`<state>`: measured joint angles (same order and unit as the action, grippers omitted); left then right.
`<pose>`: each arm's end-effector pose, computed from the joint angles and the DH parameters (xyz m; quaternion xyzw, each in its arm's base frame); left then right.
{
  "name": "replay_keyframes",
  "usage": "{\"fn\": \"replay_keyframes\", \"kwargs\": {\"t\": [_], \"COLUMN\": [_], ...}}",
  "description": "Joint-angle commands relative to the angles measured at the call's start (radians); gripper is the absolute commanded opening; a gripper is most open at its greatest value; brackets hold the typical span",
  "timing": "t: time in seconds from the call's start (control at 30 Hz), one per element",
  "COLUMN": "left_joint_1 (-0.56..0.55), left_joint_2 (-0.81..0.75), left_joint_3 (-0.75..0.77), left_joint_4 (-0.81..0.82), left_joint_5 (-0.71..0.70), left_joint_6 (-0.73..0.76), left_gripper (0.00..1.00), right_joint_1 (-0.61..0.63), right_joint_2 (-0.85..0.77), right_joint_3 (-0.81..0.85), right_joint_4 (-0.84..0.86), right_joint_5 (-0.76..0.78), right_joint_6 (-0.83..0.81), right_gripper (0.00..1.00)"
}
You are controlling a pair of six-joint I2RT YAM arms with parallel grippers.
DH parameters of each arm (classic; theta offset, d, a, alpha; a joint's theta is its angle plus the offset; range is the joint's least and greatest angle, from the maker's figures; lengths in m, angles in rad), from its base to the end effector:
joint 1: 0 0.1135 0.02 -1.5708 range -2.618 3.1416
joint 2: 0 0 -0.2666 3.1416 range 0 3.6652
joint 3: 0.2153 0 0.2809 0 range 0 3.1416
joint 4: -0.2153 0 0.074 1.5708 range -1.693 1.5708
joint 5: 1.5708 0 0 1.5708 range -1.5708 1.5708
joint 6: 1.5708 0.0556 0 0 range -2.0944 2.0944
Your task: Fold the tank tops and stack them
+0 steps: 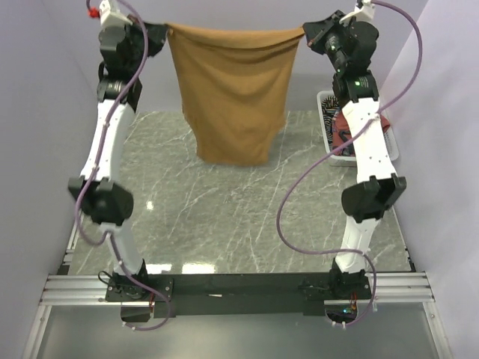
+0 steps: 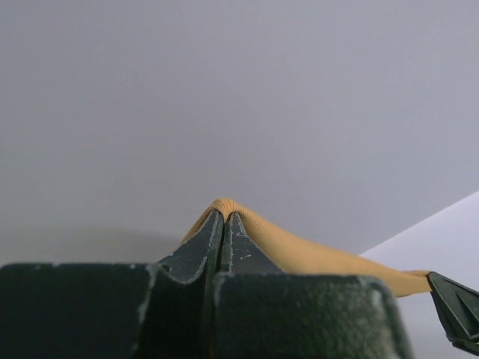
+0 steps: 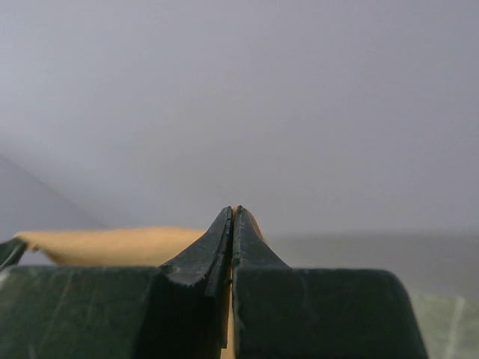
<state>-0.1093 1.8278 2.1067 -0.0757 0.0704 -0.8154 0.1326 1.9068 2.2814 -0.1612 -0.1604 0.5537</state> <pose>0.4587 -0.0543 0.5307 -0.1927 0.6018 -0.3655 0.6834 0.4620 0.0706 0.5487 0.0698 0.6250 0.3084 0.7137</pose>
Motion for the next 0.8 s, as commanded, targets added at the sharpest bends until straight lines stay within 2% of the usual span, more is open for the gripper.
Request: {"fn": "replay_keyframes", "kwargs": {"t": [0.0,0.07,0.13,0.17,0.2,0.27,0.3,0.33,0.4,0.43,0.47,0.5,0.53,0.57,0.67,0.7,0.73,0.77], "left_joint_1": [0.045,0.078,0.106,0.106,0.131,0.132,0.132,0.131,0.132,0.132,0.132,0.132,0.128,0.120,0.084,0.054,0.042,0.027], "left_joint_2": [0.089,0.090,0.030,-0.045,-0.080,-0.178,-0.215,-0.251,-0.362,-0.402,-0.477,-0.514,-0.553,-0.617,-0.718,-0.748,-0.774,-0.832], "left_joint_3": [0.356,0.397,0.247,0.096,0.028,-0.097,-0.248,-0.325,-0.540,-0.619,-0.778,-0.862,-0.943,-1.100,-1.340,-1.391,-1.433,-1.494], "left_joint_4": [0.090,0.079,0.144,0.174,0.192,0.180,0.195,0.208,0.163,0.143,0.113,0.094,0.079,0.050,-0.033,-0.074,-0.110,-0.148], "left_joint_5": [0.201,0.233,0.255,0.265,0.269,0.258,0.264,0.269,0.256,0.237,0.236,0.239,0.239,0.236,0.263,0.262,0.262,0.252], "left_joint_6": [0.021,0.016,-0.022,-0.028,-0.028,-0.027,-0.037,-0.054,-0.073,-0.099,-0.114,-0.128,-0.157,-0.171,-0.180,-0.179,-0.182,-0.191], "left_gripper": [0.01,0.01,0.01,0.01,0.01,0.00,0.01,0.01,0.01,0.01,0.01,0.01,0.01,0.00,0.01,0.01,0.03,0.12], "right_joint_1": [-0.005,-0.013,-0.017,-0.021,-0.022,-0.025,-0.025,-0.025,-0.025,-0.025,-0.024,-0.025,-0.025,-0.025,-0.024,-0.021,-0.022,-0.024], "right_joint_2": [0.014,-0.003,-0.063,-0.089,-0.119,-0.221,-0.254,-0.315,-0.411,-0.443,-0.478,-0.511,-0.570,-0.595,-0.663,-0.702,-0.728,-0.756], "right_joint_3": [0.193,0.187,0.086,0.029,-0.035,-0.268,-0.349,-0.504,-0.667,-0.832,-0.918,-1.003,-1.165,-1.228,-1.416,-1.462,-1.544,-1.588], "right_joint_4": [0.115,0.124,0.137,0.146,0.160,0.196,0.218,0.219,0.201,0.195,0.174,0.169,0.169,0.167,0.034,-0.015,-0.038,-0.060], "right_joint_5": [-0.065,-0.054,-0.056,-0.073,-0.077,-0.088,-0.105,-0.113,-0.142,-0.152,-0.160,-0.160,-0.168,-0.166,-0.149,-0.142,-0.111,-0.104], "right_joint_6": [0.015,0.008,0.014,0.020,0.023,0.043,0.048,0.058,0.075,0.093,0.104,0.120,0.144,0.144,0.124,0.115,0.104,0.098], "right_gripper": [0.00,0.00,0.00,0.00,0.00,0.00,0.00,0.00,0.00,0.00,0.00,0.00,0.00,0.00,0.00,0.07,0.21,0.53]}}
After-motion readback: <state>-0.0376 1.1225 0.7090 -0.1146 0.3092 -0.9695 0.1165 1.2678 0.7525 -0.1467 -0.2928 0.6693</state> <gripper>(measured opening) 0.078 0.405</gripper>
